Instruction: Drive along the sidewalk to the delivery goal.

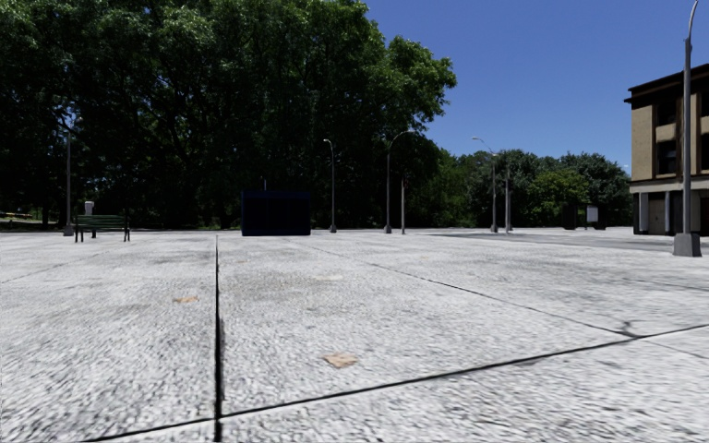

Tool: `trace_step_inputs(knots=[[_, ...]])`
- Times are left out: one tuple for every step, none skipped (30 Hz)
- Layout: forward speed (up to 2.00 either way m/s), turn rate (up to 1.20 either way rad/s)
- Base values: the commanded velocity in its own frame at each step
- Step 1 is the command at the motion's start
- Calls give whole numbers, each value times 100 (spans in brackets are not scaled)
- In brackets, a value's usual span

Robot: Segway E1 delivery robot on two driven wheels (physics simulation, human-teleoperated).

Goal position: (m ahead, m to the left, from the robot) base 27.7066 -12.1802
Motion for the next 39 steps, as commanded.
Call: trace_step_inputs(knots=[[200, 0], [200, 0], [200, 0], [200, 0], [200, 0], [200, 0], [200, 0], [200, 0], [200, 0], [200, 0], [200, 0], [200, 0], [200, 0], [200, 0], [200, 0], [200, 0], [200, 0], [200, 0], [200, 0], [200, 0], [200, 0], [200, 0], [200, 0], [200, 0], [200, 0], [200, 0], [200, 0], [200, 0], [200, 0], [200, 0], [200, 0], [200, 0], [200, 0], [200, 0], [200, 0], [200, 0], [200, 0], [200, 0], [200, 0]])
